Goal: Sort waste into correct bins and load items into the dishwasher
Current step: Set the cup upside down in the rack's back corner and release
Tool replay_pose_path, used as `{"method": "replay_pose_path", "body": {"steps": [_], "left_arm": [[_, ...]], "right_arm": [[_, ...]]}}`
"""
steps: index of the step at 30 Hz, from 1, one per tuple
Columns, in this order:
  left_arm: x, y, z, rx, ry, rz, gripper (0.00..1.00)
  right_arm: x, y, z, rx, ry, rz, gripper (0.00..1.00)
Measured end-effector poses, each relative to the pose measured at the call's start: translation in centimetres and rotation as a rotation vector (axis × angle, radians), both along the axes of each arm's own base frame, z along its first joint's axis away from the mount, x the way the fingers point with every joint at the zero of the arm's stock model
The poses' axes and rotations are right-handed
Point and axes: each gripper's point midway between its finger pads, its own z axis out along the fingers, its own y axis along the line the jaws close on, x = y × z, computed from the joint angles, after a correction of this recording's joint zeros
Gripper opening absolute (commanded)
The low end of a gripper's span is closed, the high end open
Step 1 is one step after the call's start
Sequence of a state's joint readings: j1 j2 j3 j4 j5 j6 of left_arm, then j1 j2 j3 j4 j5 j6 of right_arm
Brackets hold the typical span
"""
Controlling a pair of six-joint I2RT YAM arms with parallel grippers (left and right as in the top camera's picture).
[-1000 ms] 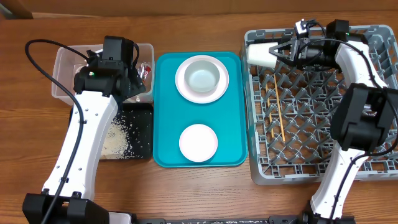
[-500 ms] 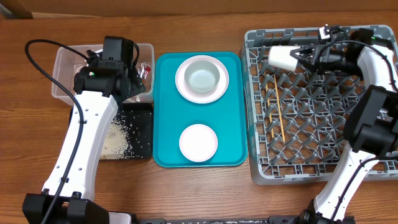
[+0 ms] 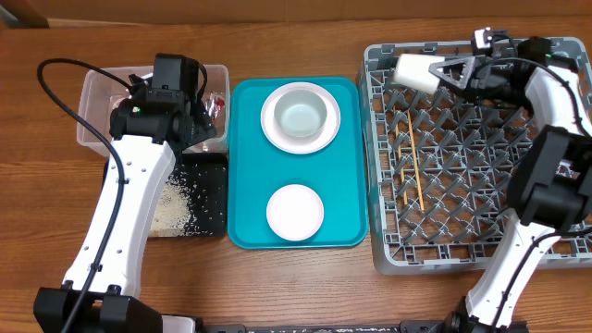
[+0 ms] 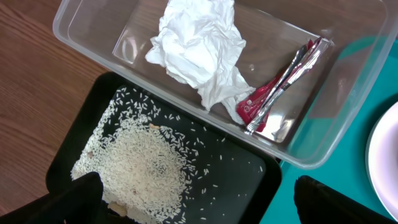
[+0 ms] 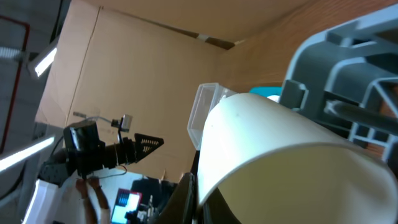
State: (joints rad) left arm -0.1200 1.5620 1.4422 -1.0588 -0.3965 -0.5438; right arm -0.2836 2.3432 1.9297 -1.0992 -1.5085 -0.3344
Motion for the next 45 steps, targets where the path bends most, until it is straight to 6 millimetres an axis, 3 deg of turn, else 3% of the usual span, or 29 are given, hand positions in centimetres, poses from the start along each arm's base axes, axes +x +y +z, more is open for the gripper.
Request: {"method": "replay_pose_path", "body": {"steps": [5,15,26,35,42,45], "left_arm": [[0.0,0.0,0.0,0.0,0.0,0.0,1.0],[0.0,0.0,0.0,0.0,0.0,0.0,1.0],[0.0,0.0,0.0,0.0,0.0,0.0,1.0],[0.0,0.0,0.0,0.0,0.0,0.0,1.0],[0.0,0.0,0.0,0.0,0.0,0.0,1.0],[0.0,0.0,0.0,0.0,0.0,0.0,1.0]], "right_arm": [[0.1,1.4,-0.5,0.005,-0.005,0.029,0.04],[0.0,1.4,-2.9,0.025,-0.012,0.031,0.04],[0.3,1.6,-2.9,0.015,-0.05,0.038,0.04],[0.2,3.9,-3.1,0.008,-0.077,0.086,0.04],[-0.1,2.3,-3.2,0.022,0.0,0.05,0.04],[-0.2,0.9,-3.4,0.025,0.032,0.019,0.14]]}}
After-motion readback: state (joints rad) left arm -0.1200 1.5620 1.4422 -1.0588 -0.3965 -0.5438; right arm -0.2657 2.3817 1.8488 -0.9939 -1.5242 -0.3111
